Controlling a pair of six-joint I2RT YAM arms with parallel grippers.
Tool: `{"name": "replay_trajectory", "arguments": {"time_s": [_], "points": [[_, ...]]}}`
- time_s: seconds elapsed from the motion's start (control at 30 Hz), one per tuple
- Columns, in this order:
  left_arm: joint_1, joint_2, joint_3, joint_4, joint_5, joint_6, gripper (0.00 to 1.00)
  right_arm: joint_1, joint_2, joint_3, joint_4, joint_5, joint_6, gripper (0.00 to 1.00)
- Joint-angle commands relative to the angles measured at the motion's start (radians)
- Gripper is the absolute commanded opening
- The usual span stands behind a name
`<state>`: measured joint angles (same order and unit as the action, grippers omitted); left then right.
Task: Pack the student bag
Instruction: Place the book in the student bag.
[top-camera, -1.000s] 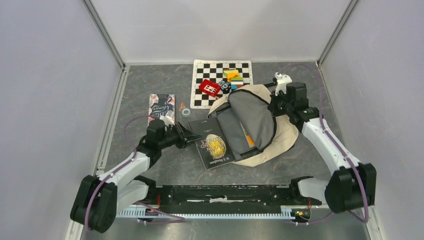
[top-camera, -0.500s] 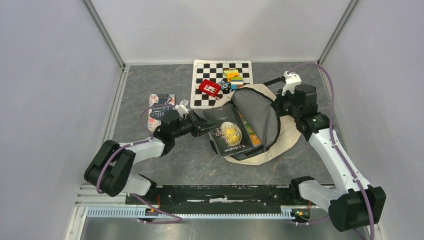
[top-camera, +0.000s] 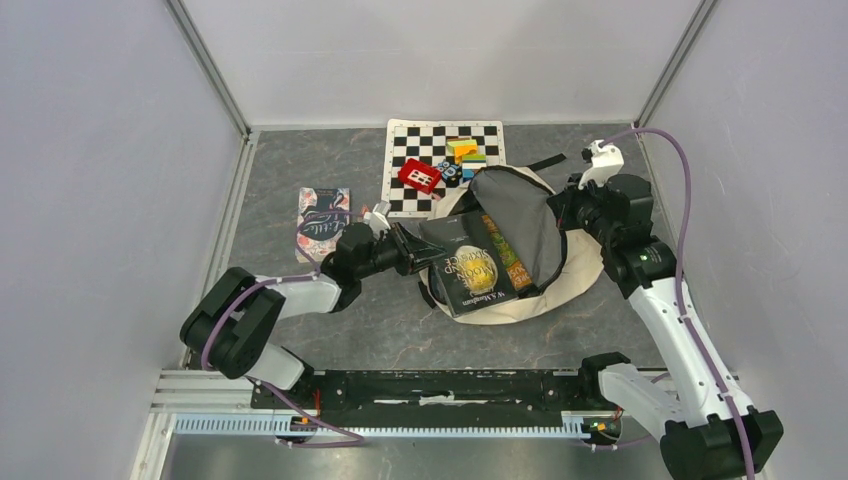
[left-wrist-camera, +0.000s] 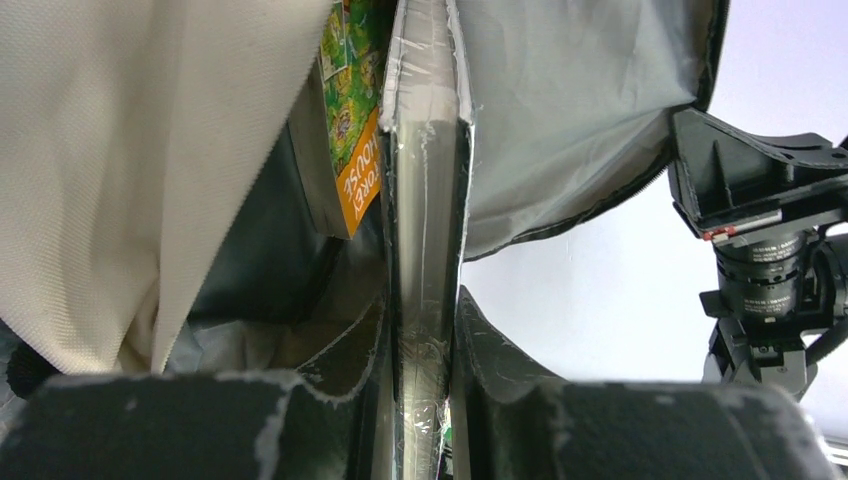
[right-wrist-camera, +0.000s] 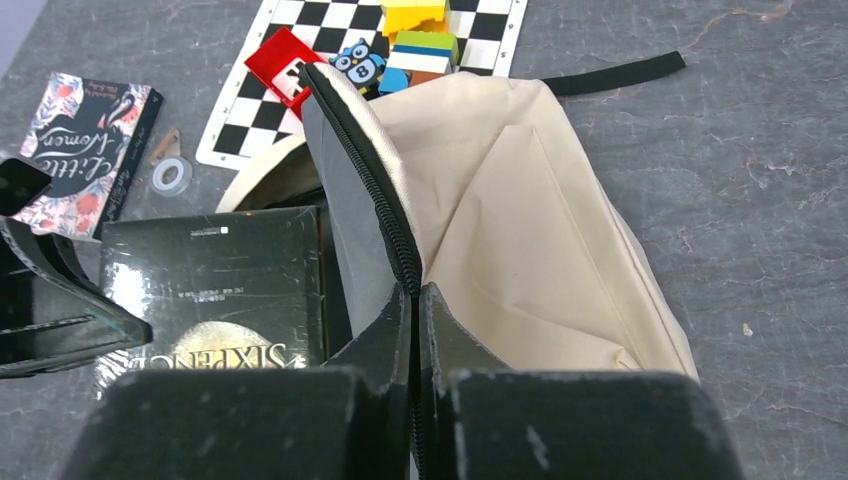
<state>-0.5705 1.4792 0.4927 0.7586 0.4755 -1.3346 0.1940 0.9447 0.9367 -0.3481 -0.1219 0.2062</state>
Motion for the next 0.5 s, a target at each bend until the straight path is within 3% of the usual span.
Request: {"name": "replay_trajectory", "arguments": {"time_s": [0.0, 0.17, 0.47], "points": [[-0.015, -0.04, 0.026, 0.105, -0.051, -0.044, 0.02, -0.006, -0.036, 0.066, 0.119, 0.025, 0.043, 0.0], [-0.026, 0.028, 0.075, 0.111, -0.073, -0.057, 0.02, -0.005, -0.045, 0.067, 0.122, 0.017, 0.054, 0.0], [-0.039, 0.204, 0.177, 0.278, -0.094, -0.154, 0.02, -0.005, -0.063, 0.046, 0.118, 0.011, 0.054, 0.0]]}}
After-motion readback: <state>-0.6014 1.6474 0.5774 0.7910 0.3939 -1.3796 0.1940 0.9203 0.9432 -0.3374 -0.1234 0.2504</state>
